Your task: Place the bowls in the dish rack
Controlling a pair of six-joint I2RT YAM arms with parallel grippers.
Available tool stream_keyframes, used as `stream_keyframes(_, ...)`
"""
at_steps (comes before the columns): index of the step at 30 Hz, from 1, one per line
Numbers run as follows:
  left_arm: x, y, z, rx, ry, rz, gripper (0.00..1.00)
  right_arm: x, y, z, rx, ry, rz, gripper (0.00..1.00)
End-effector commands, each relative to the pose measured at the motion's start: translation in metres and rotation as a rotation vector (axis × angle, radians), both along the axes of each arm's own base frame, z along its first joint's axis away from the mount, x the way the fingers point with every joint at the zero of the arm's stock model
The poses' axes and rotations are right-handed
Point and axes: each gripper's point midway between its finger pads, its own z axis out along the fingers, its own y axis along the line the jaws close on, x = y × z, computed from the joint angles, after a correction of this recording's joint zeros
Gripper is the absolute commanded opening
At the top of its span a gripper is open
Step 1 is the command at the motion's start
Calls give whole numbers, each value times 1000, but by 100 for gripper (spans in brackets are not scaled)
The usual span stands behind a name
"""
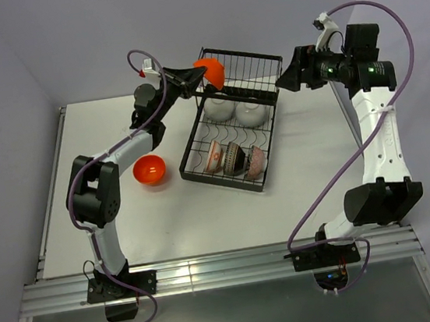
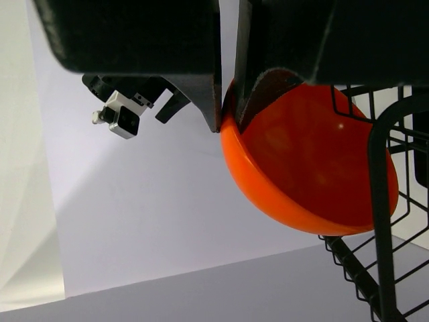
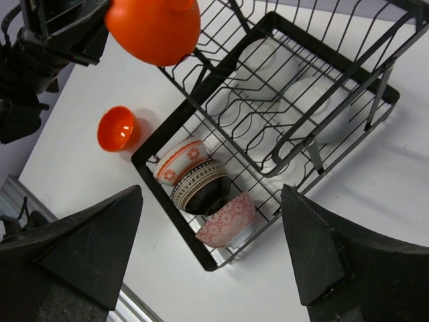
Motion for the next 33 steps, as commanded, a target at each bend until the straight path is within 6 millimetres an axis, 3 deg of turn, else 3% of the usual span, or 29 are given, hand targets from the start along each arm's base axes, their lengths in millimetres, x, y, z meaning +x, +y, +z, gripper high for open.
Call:
stream_keyframes(1, -13, -5, 5, 13, 26, -38, 13, 20, 1, 26, -5, -103, -50, 89)
stream_keyframes(3, -12, -4, 3, 16, 34, -35, 14, 30, 8, 31, -12, -137, -62, 84)
stream_keyframes(9, -13, -4, -5, 31, 56, -34, 15, 64, 35, 48, 76, -194, -92, 54)
stream_keyframes(10, -13, -5, -7, 35, 57, -36, 15, 66, 52, 50, 88, -198, -73, 51)
stream_keyframes(12, -13, -5, -10, 40, 66, -34, 15, 79, 61, 52, 114, -207, -85, 44)
stream_keyframes(16, -13, -4, -14, 51, 72, -33, 15, 102, 86, 52, 146, -214, -78, 39)
stream_keyframes(17, -12, -4, -17, 57, 77, -32, 15, 113, 94, 40, 135, -192, -88, 39)
stream_keyframes(18, -13, -5, -18, 59, 81, -33, 15, 116, 99, 48, 134, -215, -82, 38)
stream_keyframes(20, -12, -4, -20, 62, 84, -30, 15, 129, 109, 38, 122, -204, -87, 38)
stream_keyframes(22, -12, -4, -21, 62, 90, -31, 16, 135, 117, 43, 114, -226, -78, 38)
stream_keyframes(25, -11, -4, -24, 65, 98, -29, 17, 151, 128, 23, 102, -197, -76, 39)
stream_keyframes(33, -7, -3, -39, 85, 144, -23, 20, 159, 143, 5, 90, -175, -46, 39)
